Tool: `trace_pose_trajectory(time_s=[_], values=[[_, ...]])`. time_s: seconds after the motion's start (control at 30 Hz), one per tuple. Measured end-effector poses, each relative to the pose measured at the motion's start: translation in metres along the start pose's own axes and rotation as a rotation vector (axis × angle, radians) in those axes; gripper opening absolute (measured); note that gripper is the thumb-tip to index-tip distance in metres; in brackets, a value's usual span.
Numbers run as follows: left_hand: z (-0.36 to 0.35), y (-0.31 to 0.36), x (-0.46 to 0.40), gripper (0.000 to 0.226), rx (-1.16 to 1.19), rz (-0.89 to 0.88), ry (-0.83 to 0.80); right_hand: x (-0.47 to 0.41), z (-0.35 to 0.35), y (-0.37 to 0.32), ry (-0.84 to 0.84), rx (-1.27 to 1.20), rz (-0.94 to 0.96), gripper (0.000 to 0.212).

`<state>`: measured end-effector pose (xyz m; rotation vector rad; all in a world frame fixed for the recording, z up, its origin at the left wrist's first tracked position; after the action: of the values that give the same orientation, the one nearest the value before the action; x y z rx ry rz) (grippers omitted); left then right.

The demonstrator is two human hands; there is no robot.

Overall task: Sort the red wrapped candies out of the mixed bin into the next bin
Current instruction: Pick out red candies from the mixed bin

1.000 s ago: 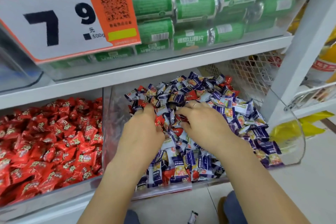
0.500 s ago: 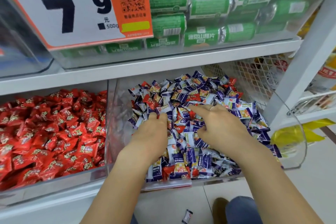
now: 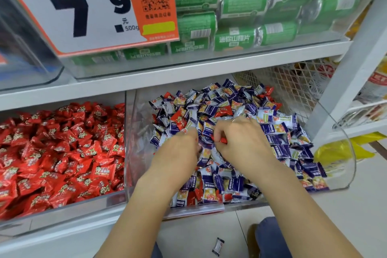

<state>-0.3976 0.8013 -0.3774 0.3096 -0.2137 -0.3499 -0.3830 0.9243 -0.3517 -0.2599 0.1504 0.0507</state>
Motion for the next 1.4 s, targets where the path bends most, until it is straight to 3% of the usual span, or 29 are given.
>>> trace_pose_trajectory(time_s=[0.17,0.23,0.3,0.37,0.53,0.63,0.8,0.93,1.1,1.3,1.4], values=[[0.045,0.009,0.022,0.005,0.052,-0.103,0.211,0.006,0.032,0.028,-0.035,-0.313,-0.172,0.029],[0.048,0.008,0.031,0.01,-0.012,-0.122,0.135,0.011,0.037,0.032,-0.046,-0.288,-0.171,0.022],[0.037,0.003,0.035,0.024,-0.109,-0.1,-0.041,0.019,0.039,0.021,-0.035,-0.268,-0.121,0.012],[0.022,-0.002,0.039,0.032,-0.166,-0.064,-0.203,0.027,0.035,0.005,-0.077,-0.262,-0.047,0.016],[0.008,-0.007,0.046,0.019,-0.209,-0.11,-0.315,0.039,0.009,-0.024,-0.402,-0.242,0.116,0.007],[0.0,0.0,0.048,0.022,-0.152,-0.188,-0.379,0.044,-0.006,-0.031,-0.539,-0.123,0.173,0.022],[-0.016,0.003,0.04,0.031,-0.132,-0.166,-0.412,0.044,0.001,-0.023,-0.394,0.126,0.122,0.017],[-0.022,0.004,0.035,0.038,-0.185,-0.154,-0.403,0.039,0.012,-0.006,-0.324,0.174,0.046,0.018],[0.001,0.005,0.042,0.018,-0.171,-0.183,-0.188,0.033,0.014,0.005,-0.273,0.206,0.009,0.02],[0.076,0.009,0.059,0.013,0.079,-0.174,0.286,0.026,0.019,-0.002,-0.191,-0.082,0.047,0.009],[0.099,0.007,0.068,0.017,0.129,-0.154,0.399,0.021,0.023,-0.009,-0.143,-0.155,0.066,0.01]])
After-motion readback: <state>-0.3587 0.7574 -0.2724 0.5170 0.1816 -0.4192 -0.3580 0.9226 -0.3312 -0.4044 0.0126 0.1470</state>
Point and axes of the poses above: each hand's wrist, its own x-axis away from the middle knuckle, its own z-axis out of the back of the hand, y = z × x, the point moved 6 cm from there along -x, towards the middle knuckle, and after that the axes turned 4 degrees about -z, right-handed, at the moved point
